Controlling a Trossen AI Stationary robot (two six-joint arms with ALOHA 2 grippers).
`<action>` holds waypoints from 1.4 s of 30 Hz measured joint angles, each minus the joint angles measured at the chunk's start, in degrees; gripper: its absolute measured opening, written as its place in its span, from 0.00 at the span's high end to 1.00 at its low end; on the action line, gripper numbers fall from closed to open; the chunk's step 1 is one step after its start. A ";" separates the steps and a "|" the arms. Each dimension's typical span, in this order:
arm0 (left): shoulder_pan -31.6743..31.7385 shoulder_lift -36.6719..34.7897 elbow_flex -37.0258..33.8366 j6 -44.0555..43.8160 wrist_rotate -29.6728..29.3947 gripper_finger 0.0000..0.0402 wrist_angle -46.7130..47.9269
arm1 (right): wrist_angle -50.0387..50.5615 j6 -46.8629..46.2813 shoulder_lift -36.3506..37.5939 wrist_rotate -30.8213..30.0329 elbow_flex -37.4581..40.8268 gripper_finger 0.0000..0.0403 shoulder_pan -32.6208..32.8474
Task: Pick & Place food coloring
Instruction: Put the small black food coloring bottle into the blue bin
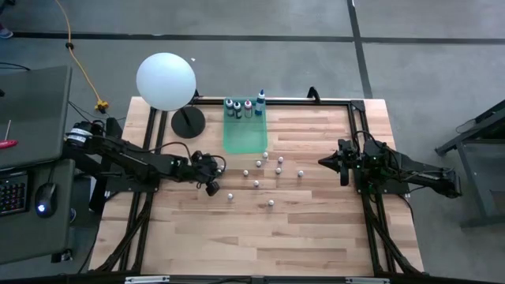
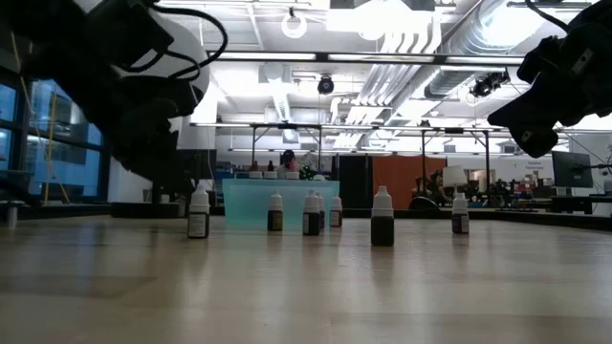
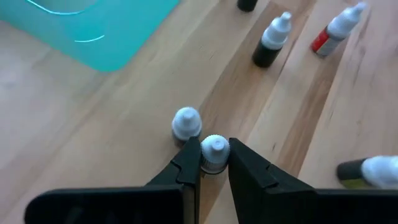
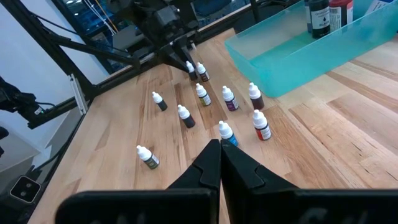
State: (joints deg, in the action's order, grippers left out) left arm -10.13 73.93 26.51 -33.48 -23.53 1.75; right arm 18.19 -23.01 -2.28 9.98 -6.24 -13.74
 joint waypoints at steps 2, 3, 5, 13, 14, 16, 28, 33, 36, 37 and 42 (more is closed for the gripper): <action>0.00 -0.07 2.23 0.75 -0.03 0.88 4.33 | 0.01 0.04 0.00 0.00 0.00 1.00 -0.02; 0.00 -0.17 3.45 1.04 -0.18 0.88 6.12 | 0.01 0.00 0.00 0.00 0.00 1.00 -0.01; 0.02 -0.18 5.74 1.65 -0.23 0.89 9.09 | 0.01 0.03 0.00 0.00 0.00 1.00 0.00; 0.04 -0.18 14.38 5.64 -4.13 0.89 12.33 | 0.00 -0.02 0.00 0.00 0.00 1.00 0.00; 0.06 -0.19 15.28 6.34 -5.69 0.89 12.37 | 0.01 0.01 0.00 0.00 0.00 1.00 -0.01; 1.17 -0.20 16.83 7.49 -8.55 0.89 13.10 | 0.01 0.05 0.00 0.00 0.00 1.00 -0.02; 21.37 0.16 18.29 12.39 7.05 0.89 7.79 | -0.01 -0.02 0.00 0.00 0.00 1.00 -0.01; 26.20 1.58 18.43 15.78 11.07 0.89 4.62 | -0.02 -0.01 0.00 0.00 0.00 1.00 0.00; 27.47 4.27 19.44 18.33 12.76 0.89 4.36 | 0.01 0.02 0.00 0.02 0.00 1.00 0.00; 27.46 5.71 20.33 19.01 12.92 0.89 4.20 | -0.01 -0.02 0.00 0.00 0.00 1.00 -0.01; 27.36 14.03 26.51 22.04 13.30 0.89 4.40 | -0.02 0.01 0.00 0.00 0.00 1.00 -0.02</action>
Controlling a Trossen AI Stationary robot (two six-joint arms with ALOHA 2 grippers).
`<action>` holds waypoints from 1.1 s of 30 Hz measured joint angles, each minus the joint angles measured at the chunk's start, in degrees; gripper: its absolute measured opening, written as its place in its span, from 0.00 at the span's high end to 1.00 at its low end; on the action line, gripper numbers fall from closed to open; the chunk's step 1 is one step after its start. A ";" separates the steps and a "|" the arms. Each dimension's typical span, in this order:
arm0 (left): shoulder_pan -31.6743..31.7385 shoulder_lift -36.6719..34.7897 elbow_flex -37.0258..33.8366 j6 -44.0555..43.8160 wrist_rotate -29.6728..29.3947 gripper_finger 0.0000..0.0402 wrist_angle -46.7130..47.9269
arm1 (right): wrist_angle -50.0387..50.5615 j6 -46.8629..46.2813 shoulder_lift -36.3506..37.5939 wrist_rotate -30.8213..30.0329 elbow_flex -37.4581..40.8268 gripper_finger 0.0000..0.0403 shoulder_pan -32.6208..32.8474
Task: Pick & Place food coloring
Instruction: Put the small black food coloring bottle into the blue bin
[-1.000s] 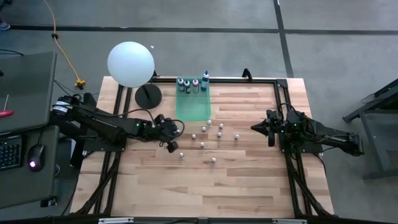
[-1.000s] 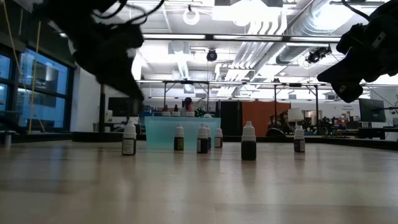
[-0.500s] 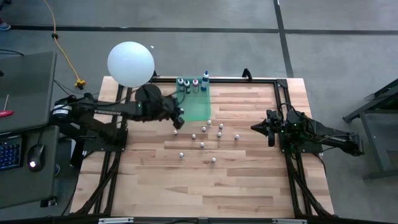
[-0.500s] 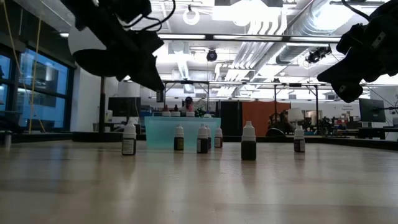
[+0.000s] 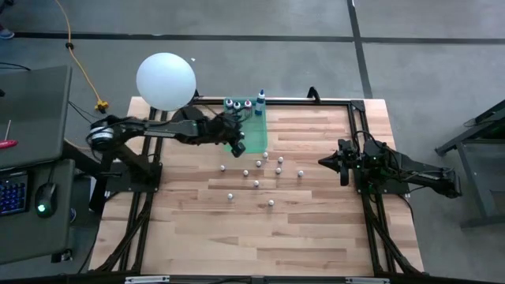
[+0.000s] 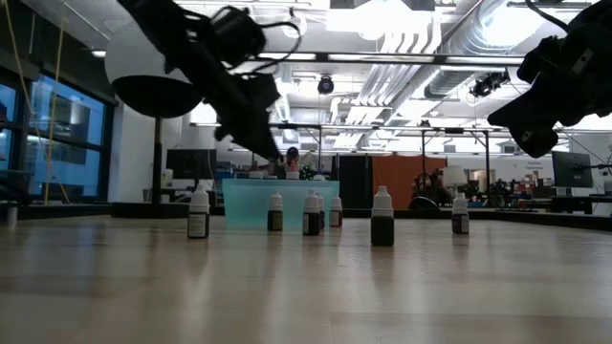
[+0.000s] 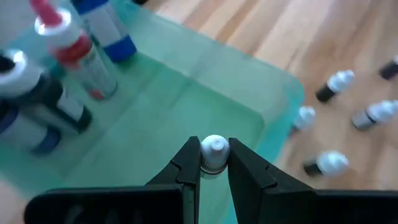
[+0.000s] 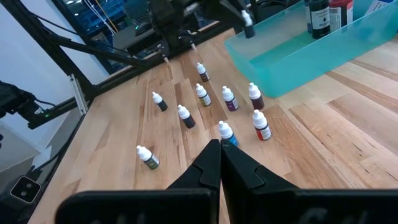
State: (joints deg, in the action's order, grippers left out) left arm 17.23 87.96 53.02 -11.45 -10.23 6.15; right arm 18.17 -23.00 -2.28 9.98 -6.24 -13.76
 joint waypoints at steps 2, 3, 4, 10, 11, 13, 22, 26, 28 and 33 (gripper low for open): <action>0.06 2.85 2.85 0.07 -2.08 0.89 1.45 | 0.00 0.02 0.00 0.00 0.00 1.00 0.02; 0.07 4.20 4.35 0.07 -3.47 0.89 2.07 | 0.02 -0.02 0.00 0.00 0.00 1.00 0.02; 0.07 5.42 5.75 0.09 -4.32 0.89 2.81 | 0.01 0.00 0.00 0.00 0.00 1.00 0.00; 0.02 12.51 14.37 -5.68 -10.91 0.89 9.59 | 0.00 0.04 0.00 -0.04 0.00 1.00 0.02; 0.02 13.48 15.44 -7.51 -12.03 0.89 11.26 | -0.02 0.04 0.00 -0.06 0.00 1.00 0.02; 0.07 15.96 17.68 -10.88 -13.45 0.89 12.00 | 0.00 -0.01 0.02 -0.08 0.00 1.00 0.02; 0.07 21.72 19.84 -25.72 -18.85 0.89 15.19 | 0.00 -0.02 0.00 -0.07 0.00 1.00 0.01; 0.07 21.81 19.80 -27.70 -22.90 0.89 15.23 | 0.02 0.04 0.02 -0.15 0.00 1.00 0.02; 0.07 21.81 19.80 -29.40 -25.11 0.89 15.31 | -0.02 0.04 0.04 -0.15 0.00 1.00 0.00; 2.08 21.98 19.80 -37.16 -24.78 0.89 16.62 | 0.00 0.04 0.04 -0.17 0.00 1.00 0.02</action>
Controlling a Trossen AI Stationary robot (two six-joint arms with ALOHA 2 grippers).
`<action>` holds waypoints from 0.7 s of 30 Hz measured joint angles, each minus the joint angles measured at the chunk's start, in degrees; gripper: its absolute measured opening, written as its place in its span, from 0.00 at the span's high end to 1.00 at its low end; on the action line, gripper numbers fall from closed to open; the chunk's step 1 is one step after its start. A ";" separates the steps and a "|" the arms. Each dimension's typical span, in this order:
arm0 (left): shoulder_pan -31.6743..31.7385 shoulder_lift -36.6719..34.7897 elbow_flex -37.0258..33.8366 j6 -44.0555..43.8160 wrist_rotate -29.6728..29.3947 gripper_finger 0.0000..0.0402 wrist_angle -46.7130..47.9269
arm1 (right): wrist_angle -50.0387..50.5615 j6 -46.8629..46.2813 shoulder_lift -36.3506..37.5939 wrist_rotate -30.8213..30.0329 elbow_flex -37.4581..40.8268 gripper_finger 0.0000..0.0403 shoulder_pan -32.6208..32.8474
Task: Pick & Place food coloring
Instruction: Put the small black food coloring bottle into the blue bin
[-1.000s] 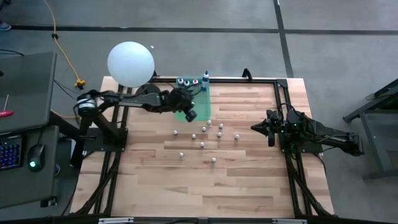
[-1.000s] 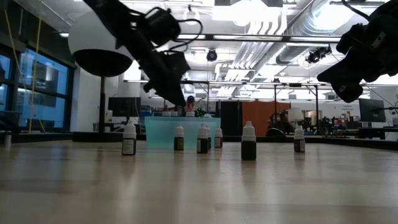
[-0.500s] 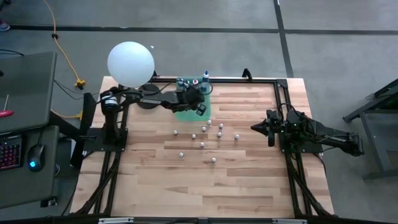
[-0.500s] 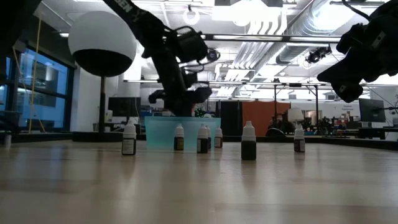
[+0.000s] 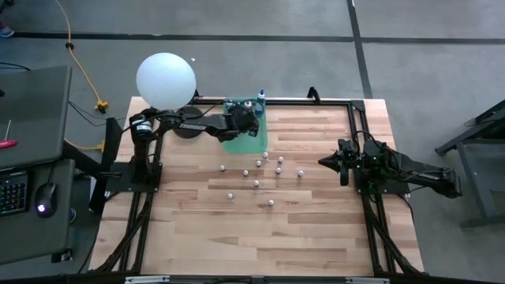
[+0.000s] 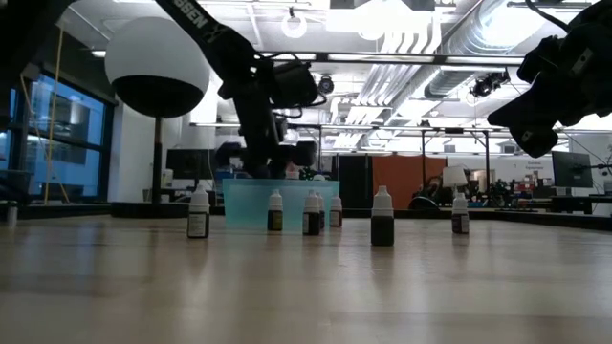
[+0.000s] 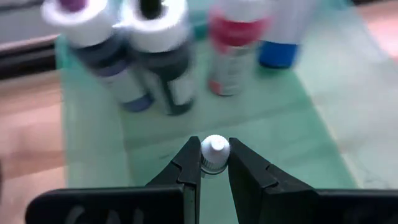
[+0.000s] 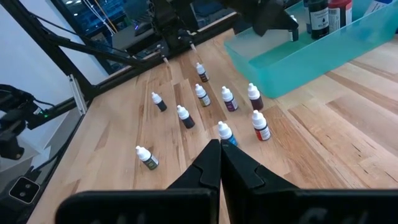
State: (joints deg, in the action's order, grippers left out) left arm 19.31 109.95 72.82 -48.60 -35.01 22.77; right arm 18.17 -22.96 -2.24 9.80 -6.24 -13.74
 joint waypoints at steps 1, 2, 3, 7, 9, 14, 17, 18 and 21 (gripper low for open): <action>0.39 0.39 0.00 -1.62 -0.07 0.89 0.28 | 0.00 0.00 0.00 0.00 0.00 1.00 -0.02; 0.88 0.68 0.00 -2.59 -0.03 0.89 0.48 | 0.00 0.00 0.00 0.00 0.00 1.00 0.00; 1.40 0.81 -0.05 -2.75 0.00 0.89 1.15 | 0.00 0.02 0.00 0.00 0.00 1.00 0.00; 2.95 0.85 -0.02 -3.28 -0.08 0.89 0.93 | 0.00 0.01 0.00 0.00 0.00 1.00 0.00; 3.41 0.94 -0.02 -3.34 -0.04 0.89 0.76 | 0.00 0.02 0.00 0.00 0.00 1.00 0.00; 3.67 0.94 -0.04 -5.02 -0.27 0.89 2.20 | 0.00 0.02 0.00 -0.01 0.00 1.00 0.00; 3.67 0.94 -0.02 -6.30 -1.00 0.89 2.34 | 0.00 0.02 0.00 -0.02 0.00 1.00 0.00; 3.67 0.94 -0.02 -6.36 -1.09 0.89 2.31 | 0.00 0.02 0.00 0.00 0.00 1.00 0.00; 3.67 0.94 -0.02 -6.81 -1.11 0.89 2.40 | 0.00 0.02 0.00 0.00 0.00 1.00 -0.01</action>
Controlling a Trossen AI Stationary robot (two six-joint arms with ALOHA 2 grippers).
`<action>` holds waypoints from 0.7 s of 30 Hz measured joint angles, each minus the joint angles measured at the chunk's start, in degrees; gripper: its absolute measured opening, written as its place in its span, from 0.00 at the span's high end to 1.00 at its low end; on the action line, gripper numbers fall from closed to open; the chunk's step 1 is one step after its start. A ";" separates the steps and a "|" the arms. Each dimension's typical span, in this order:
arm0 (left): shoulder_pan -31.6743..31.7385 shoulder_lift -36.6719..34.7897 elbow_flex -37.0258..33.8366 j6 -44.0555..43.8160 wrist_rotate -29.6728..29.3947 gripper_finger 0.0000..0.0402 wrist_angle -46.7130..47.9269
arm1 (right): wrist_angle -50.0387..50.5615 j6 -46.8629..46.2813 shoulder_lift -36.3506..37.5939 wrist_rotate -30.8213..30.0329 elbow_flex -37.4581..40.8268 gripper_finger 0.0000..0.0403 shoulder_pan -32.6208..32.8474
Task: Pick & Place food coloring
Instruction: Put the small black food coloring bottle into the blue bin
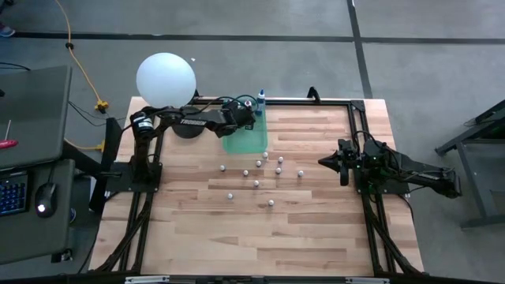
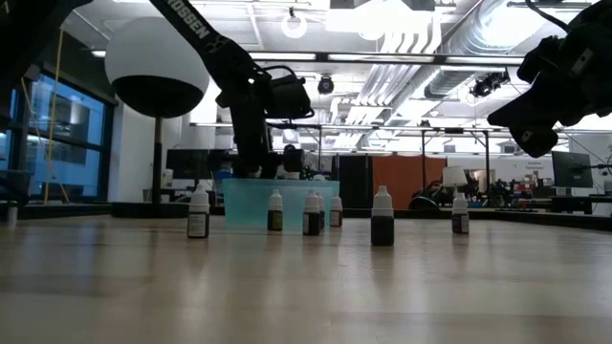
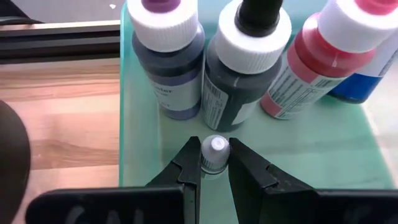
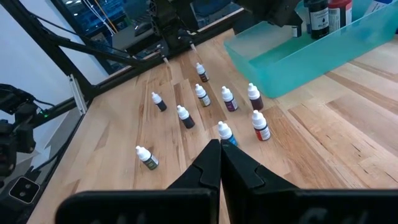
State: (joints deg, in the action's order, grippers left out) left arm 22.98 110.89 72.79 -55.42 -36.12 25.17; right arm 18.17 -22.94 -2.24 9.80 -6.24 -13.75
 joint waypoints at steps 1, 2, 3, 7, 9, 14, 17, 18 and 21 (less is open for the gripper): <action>0.00 0.00 0.00 0.00 0.00 0.89 0.07 | 0.00 0.00 0.00 0.00 0.00 1.00 0.01; 0.00 0.00 -0.02 -0.02 0.01 0.89 0.24 | 0.00 0.00 0.00 0.00 0.00 1.00 0.01; 0.00 0.00 -0.01 -0.03 0.08 0.89 0.39 | 0.00 0.00 0.00 0.00 0.00 1.00 0.00; 0.00 0.00 0.00 -0.07 0.67 0.87 0.33 | 0.00 0.02 0.00 0.00 0.00 1.00 0.01; 0.00 0.00 -0.02 -0.06 0.92 0.85 0.30 | 0.00 0.02 0.00 0.00 0.00 1.00 0.01; 0.00 0.00 -0.02 -0.07 1.11 0.77 0.24 | 0.00 0.00 0.00 0.00 0.00 1.00 -0.01; 0.00 0.00 -0.02 -0.07 1.11 0.73 0.14 | 0.00 -0.02 0.00 0.00 0.00 1.00 0.00; 0.00 0.00 -0.02 -0.07 1.14 0.72 0.09 | 0.00 -0.02 0.00 0.00 0.00 1.00 0.01; 0.00 0.00 -0.02 -0.05 1.14 0.70 0.10 | 0.00 -0.01 0.00 0.00 0.00 1.00 0.00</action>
State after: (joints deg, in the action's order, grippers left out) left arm 22.98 110.89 72.78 -55.46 -34.98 25.26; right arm 18.17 -22.95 -2.24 9.80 -6.24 -13.75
